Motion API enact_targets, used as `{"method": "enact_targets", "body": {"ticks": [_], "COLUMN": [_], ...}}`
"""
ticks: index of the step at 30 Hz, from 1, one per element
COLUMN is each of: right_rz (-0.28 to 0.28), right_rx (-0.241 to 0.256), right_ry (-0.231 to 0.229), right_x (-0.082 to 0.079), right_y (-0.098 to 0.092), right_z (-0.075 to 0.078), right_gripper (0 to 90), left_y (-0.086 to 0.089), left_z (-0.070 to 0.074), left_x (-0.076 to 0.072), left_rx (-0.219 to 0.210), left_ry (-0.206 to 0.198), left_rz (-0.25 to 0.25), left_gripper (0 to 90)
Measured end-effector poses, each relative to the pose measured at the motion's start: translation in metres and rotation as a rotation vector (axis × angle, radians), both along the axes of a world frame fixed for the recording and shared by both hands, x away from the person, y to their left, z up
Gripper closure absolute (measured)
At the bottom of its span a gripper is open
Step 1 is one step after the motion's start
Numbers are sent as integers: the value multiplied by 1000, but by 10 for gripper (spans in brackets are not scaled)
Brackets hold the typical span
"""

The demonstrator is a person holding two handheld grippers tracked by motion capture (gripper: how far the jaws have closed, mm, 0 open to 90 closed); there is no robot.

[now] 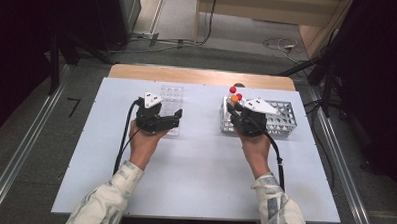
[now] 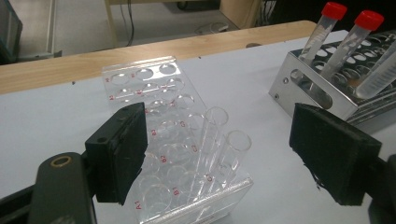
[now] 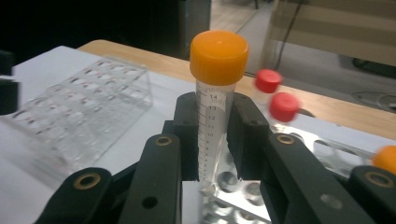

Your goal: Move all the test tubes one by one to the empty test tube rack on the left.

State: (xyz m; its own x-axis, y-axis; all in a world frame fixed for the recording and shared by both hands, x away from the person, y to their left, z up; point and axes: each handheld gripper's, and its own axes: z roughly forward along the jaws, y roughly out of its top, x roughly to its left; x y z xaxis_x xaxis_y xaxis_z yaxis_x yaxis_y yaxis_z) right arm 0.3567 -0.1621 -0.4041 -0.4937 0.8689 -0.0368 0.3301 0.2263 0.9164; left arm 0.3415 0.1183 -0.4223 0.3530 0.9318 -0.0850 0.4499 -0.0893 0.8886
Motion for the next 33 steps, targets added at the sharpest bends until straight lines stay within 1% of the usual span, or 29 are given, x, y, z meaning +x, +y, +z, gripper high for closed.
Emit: {"method": "enact_targets", "body": {"ticks": [3, 6, 9, 11, 16, 18, 21, 24, 26, 29, 30, 33], "right_rz": [32, 65, 89, 103, 123, 132, 143, 153, 162, 168, 169, 175], "right_rx": [0, 0, 2, 0, -16, -15, -22, -26, -27, -31, -31, -34], "right_ry": [4, 9, 28, 42, 73, 80, 84, 89, 89, 90, 90, 86], "right_x": [-4, -6, -7, -7, -6, -6, -7, -8, -8, -9, -10, -11], "right_y": [13, 25, 36, 44, 58, 61, 66, 71, 73, 76, 77, 79], "right_z": [-3, -6, -12, -17, -30, -33, -36, -39, -40, -42, -42, -42], "right_gripper": [720, 720, 720, 720, 720, 720, 720, 720, 720, 720, 720, 720], "left_y": [0, -2, -4, -7, -11, -12, -15, -20, -23, -28, -31, -36], "left_z": [2, 6, 9, 10, 12, 12, 14, 16, 17, 18, 17, 16], "left_x": [-1, -3, -4, -5, -6, -6, -6, -7, -7, -7, -6, -5], "left_rx": [-7, -12, -7, -10, -15, -27, -42, -41, -49, -43, -46, -31], "left_ry": [-1, -14, -24, -27, -23, -26, -20, -23, -22, -21, -18, -10], "left_rz": [-1, -14, -32, -37, -69, -80, -110, -140, -166, -204, -213, -229], "left_gripper": [163, 153, 142, 124, 122, 125, 165, 235, 278, 348, 372, 427]}}
